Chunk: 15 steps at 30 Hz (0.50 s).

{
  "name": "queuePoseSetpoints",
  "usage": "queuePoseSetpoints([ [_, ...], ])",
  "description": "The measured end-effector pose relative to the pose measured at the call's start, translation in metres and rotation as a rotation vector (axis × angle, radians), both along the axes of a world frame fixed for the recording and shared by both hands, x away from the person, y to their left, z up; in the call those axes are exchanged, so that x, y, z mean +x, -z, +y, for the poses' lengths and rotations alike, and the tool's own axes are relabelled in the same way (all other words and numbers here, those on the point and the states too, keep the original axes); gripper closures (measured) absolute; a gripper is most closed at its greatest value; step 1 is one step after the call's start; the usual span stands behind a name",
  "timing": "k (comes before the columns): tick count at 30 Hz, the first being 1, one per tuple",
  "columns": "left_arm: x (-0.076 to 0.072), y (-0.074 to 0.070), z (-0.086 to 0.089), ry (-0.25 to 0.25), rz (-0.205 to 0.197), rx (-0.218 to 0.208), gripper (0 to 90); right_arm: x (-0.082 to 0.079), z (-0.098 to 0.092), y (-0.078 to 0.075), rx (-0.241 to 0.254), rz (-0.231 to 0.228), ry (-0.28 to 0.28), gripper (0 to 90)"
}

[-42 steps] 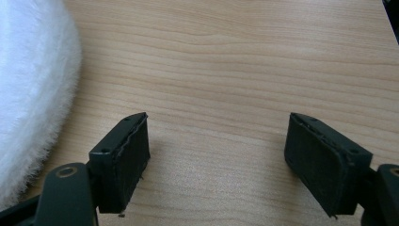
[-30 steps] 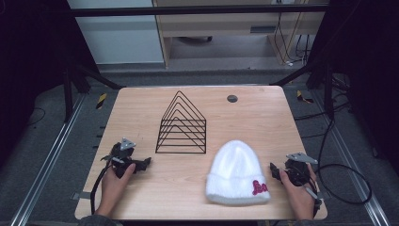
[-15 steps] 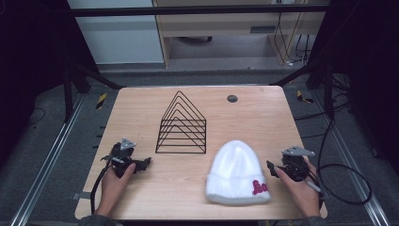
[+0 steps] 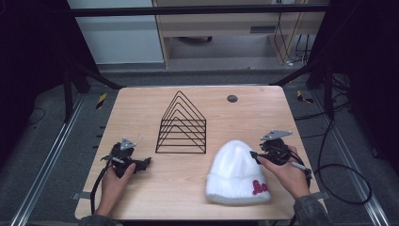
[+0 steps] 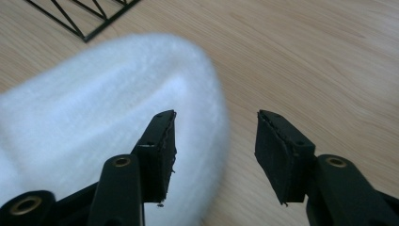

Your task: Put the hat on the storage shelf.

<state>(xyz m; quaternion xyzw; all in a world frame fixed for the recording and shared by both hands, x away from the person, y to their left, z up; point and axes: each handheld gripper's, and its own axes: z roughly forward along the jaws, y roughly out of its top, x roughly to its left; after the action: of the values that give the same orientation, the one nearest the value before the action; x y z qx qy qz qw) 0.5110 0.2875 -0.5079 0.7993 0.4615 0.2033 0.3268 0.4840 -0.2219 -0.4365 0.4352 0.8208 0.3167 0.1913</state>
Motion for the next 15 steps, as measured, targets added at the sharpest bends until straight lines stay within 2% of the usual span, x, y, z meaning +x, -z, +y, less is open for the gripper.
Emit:
queuePoseSetpoints([
  [4,0.0,0.0,0.0,-0.001,0.0,0.0,0.0,0.023,0.019,0.004,0.002,0.047,-0.024,49.7],
  [5,0.0,0.0,0.0,-0.001,0.0,0.0,0.0,0.023,0.019,0.004,0.002,0.047,-0.024,49.7],
  [7,0.0,0.0,0.0,0.0,0.0,0.0,0.0,0.038,0.027,0.011,0.002,0.074,-0.027,49.3],
  [8,0.0,0.0,0.0,0.0,0.0,0.0,0.0,0.038,0.027,0.011,0.002,0.074,-0.027,49.3],
  [9,0.0,0.0,0.0,0.0,0.0,0.0,0.0,0.046,0.03,0.014,-0.008,0.1,-0.017,47.9],
  [10,0.0,0.0,0.0,0.0,0.0,0.0,0.0,0.048,0.031,0.015,-0.008,0.105,-0.013,47.4],
  [12,0.0,0.0,0.0,-0.001,0.0,0.0,0.0,0.057,0.035,0.02,0.013,0.127,-0.003,45.8],
  [15,0.0,0.0,0.0,-0.001,0.0,0.0,0.0,0.062,0.038,0.024,0.007,0.153,0.001,43.9],
])
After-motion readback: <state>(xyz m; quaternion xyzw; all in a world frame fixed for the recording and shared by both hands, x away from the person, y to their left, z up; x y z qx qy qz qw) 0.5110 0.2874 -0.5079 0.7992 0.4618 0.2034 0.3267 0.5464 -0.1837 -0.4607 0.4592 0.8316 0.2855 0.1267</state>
